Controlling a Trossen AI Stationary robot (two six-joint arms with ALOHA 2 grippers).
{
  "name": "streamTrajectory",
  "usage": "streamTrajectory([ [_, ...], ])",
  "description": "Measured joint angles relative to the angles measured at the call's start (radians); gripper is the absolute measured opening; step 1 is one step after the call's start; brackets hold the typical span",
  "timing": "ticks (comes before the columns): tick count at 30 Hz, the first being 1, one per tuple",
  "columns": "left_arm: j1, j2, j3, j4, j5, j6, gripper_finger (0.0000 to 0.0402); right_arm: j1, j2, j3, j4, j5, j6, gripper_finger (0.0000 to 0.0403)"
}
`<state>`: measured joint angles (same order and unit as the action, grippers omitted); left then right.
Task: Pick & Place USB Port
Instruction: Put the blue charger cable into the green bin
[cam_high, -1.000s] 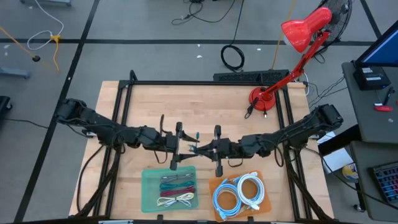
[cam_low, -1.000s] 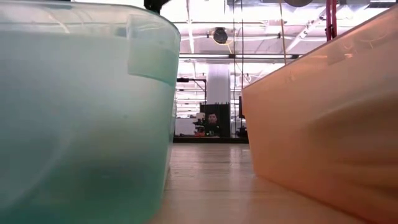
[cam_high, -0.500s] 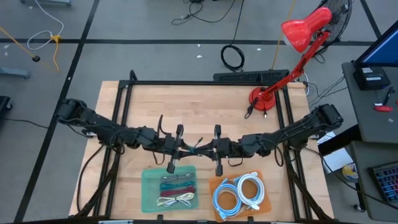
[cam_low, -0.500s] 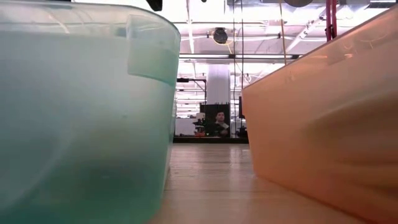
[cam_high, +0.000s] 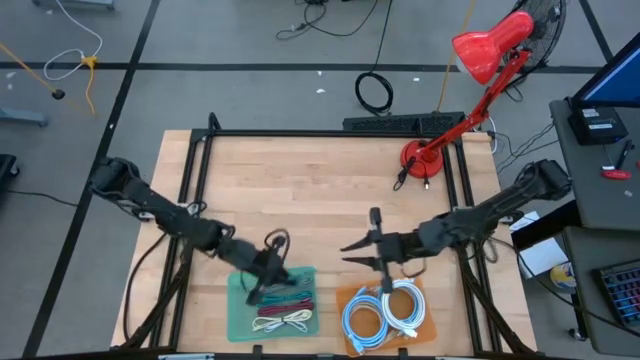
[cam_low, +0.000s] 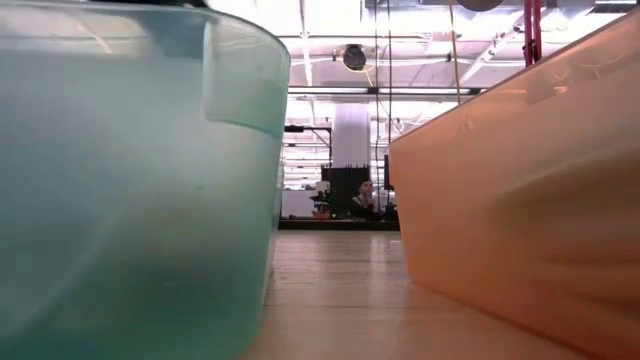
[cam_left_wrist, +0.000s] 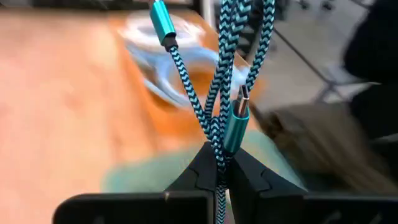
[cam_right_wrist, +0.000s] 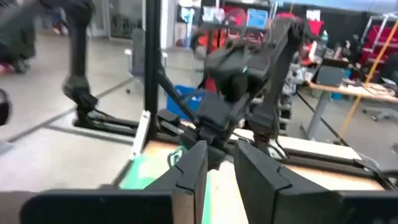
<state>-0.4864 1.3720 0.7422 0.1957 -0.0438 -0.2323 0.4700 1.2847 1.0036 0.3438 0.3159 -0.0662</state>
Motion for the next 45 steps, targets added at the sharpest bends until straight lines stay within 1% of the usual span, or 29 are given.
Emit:
streamTrajectory([
  [3, -0.059, 0.0, 0.005, -0.051, 0.032, -0.142, 0.0014, 0.016, -0.053, -0.05, 0.039, 0.007, 0.0, 0.0076],
  [6, -0.129, 0.003, 0.058, -0.118, 0.035, -0.269, 0.0014, 0.021, -0.082, -0.103, 0.095, 0.059, 0.001, 0.0076],
  [8, -0.164, 0.021, 0.108, -0.195, 0.031, -0.334, 0.0013, 0.019, -0.099, -0.133, 0.138, 0.094, -0.003, 0.0074],
  [11, -0.197, 0.06, 0.207, -0.41, 0.012, -0.406, 0.0013, 0.009, -0.107, -0.16, 0.188, 0.107, -0.009, 0.0073],
  [15, -0.193, 0.15, 0.359, -0.716, 0.006, -0.451, 0.0013, -0.002, -0.108, -0.172, 0.2, 0.104, -0.006, 0.0073],
  [16, -0.184, 0.181, 0.388, -0.769, 0.011, -0.451, 0.0013, -0.004, -0.109, -0.172, 0.199, 0.104, -0.002, 0.0073],
  [18, -0.157, 0.245, 0.44, -0.813, 0.049, -0.436, 0.0013, -0.004, -0.109, -0.172, 0.198, 0.104, 0.001, 0.0071],
  [20, -0.133, 0.294, 0.474, -0.836, 0.104, -0.413, 0.0013, -0.004, -0.108, -0.173, 0.197, 0.103, 0.001, 0.007],
  [23, -0.098, 0.363, 0.501, -0.828, 0.181, -0.367, 0.0013, -0.004, -0.108, -0.173, 0.193, 0.103, 0.001, 0.0069],
  [26, -0.067, 0.394, 0.509, -0.828, 0.228, -0.332, 0.0013, -0.004, -0.108, -0.173, 0.19, 0.103, 0.001, 0.0069],
  [33, -0.036, 0.407, 0.509, -0.815, 0.24, -0.292, 0.0013, -0.004, -0.108, -0.173, 0.186, 0.103, 0.001, 0.0068],
  [40, -0.047, 0.408, 0.473, -0.681, 0.262, -0.281, 0.0013, -0.004, -0.108, -0.173, 0.187, 0.102, 0.002, 0.0067],
  [45, -0.045, 0.444, 0.452, -0.665, 0.276, -0.273, 0.0013, -0.004, -0.108, -0.173, 0.186, 0.102, 0.005, 0.0066],
])
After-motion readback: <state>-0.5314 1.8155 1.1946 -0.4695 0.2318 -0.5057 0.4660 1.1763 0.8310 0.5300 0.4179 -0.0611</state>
